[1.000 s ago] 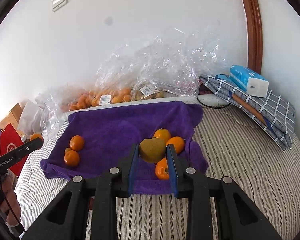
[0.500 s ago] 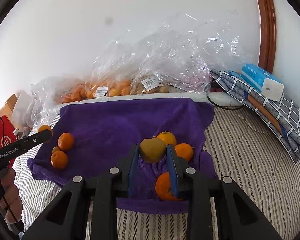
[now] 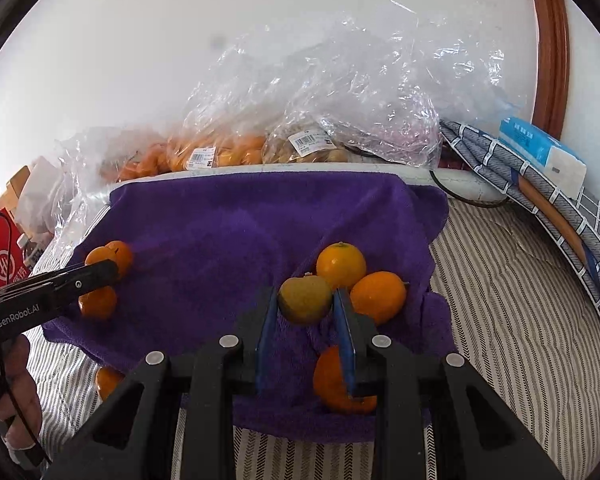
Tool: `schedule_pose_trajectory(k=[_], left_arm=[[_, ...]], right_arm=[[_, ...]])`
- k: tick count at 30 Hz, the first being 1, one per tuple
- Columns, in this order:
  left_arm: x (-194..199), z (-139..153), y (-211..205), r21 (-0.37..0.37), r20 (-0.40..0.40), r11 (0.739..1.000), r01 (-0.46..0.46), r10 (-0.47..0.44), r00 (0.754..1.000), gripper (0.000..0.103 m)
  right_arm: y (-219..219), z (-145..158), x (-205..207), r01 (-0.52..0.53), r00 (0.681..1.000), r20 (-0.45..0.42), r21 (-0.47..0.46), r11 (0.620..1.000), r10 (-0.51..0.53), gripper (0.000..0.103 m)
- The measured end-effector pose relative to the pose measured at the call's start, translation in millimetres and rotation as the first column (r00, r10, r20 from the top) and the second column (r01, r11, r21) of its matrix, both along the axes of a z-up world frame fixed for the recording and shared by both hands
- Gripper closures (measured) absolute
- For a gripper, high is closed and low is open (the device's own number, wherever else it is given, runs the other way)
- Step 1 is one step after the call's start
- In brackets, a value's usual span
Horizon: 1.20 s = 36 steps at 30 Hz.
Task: Organize fruits
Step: 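Open both grippers to release the orange and yellow fruit on the towel, then grasp the red strawberry with the right gripper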
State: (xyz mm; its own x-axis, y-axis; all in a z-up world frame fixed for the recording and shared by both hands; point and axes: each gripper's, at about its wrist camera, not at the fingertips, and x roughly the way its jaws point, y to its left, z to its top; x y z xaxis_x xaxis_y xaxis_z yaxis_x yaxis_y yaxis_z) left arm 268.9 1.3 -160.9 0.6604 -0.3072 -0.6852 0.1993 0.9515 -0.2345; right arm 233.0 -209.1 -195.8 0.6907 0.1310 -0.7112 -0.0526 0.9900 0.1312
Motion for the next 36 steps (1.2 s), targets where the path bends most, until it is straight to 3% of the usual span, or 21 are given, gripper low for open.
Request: schedule_pose_trajectory(k=[12, 19, 25, 32, 36], left_arm=[[-1.7, -0.9, -1.8, 0.008, 0.018, 1.0, 0.001, -0.001, 1.0, 0.073], [-2.6, -1.0, -0.5, -0.002, 0.026, 1.0, -0.006, 0.006, 1.0, 0.072], [-7.6, 5.5, 1.7, -0.019, 0.058, 1.0, -0.008, 0.009, 0.998, 0.063], [-25.6, 19.1, 6.5, -0.005, 0.138, 1.0, -0.02, 0.021, 0.99, 0.062], [-37.8, 28.7, 24.5, -0.048, 0.147, 0.998, -0.03, 0.036, 0.988, 0.06]], right_arm=[[0.1, 0.7, -4.6, 0.004, 1.0, 0.031, -0.016, 1.0, -0.003, 0.074], [0.8, 4.9, -10.6, 0.005, 0.998, 0.069, -0.019, 1.0, -0.004, 0.055], [0.2, 18.0, -19.4, 0.044, 0.994, 0.104, -0.065, 0.997, -0.037, 0.055], [-2.5, 35.0, -44.1, 0.083, 0.995, 0.065, -0.027, 0.996, -0.081, 0.054], [5.5, 43.8, -61.5, 0.1, 0.993, 0.062, -0.066, 0.993, -0.095, 0.054]])
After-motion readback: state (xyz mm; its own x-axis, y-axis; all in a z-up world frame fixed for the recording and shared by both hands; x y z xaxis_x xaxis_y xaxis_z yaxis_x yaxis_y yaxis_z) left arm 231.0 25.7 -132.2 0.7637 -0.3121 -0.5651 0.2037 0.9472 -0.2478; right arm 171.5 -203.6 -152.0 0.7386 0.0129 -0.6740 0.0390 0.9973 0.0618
